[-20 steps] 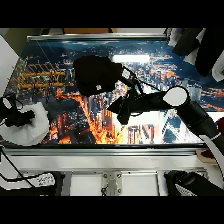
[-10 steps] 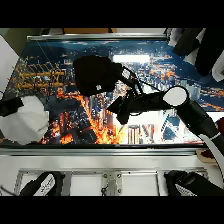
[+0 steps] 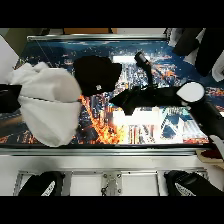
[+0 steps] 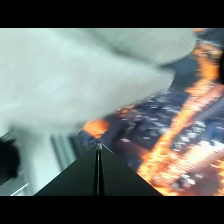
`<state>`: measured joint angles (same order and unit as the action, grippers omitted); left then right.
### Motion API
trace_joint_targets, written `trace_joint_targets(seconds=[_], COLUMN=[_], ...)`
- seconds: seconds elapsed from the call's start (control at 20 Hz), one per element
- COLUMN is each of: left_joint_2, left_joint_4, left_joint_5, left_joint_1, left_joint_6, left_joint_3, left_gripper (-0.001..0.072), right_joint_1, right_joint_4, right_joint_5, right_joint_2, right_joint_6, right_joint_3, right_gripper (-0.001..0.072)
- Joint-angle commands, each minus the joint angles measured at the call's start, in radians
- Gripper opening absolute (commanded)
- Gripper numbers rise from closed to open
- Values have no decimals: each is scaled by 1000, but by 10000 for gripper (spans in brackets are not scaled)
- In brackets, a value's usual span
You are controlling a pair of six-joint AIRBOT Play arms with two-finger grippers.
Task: Fold the clothes and pants, and hang the long-sleeved shirts on hangers.
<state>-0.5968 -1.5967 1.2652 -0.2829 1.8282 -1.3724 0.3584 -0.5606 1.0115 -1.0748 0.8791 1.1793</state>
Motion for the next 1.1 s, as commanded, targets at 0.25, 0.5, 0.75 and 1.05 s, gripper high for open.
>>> trace_joint_targets(seconds=[0.25,0.5,0.75,1.05], left_joint_2=[-354,-598,-672,-576], left_joint_4=[-6,9,302,396], left_joint_5=[-283,-486,-149,-78], left_joint_1=[-449,-335,31,248], left_joint_6=[91,95,-39,-165], left_joint_3=[-68,-68,20,569], left_gripper=[16,382,664,664], right_joint_1=[-342,-400,-400,-399], right_joint_4=[-374,-380,-383,-382], right_joint_5=[-68,-41,-35,-33], right_joint_2=[236,260,253,248], right_joint_6=[466,465,465,465], right_joint_3=[19,19,19,17], right_gripper=[16,16,16,16])
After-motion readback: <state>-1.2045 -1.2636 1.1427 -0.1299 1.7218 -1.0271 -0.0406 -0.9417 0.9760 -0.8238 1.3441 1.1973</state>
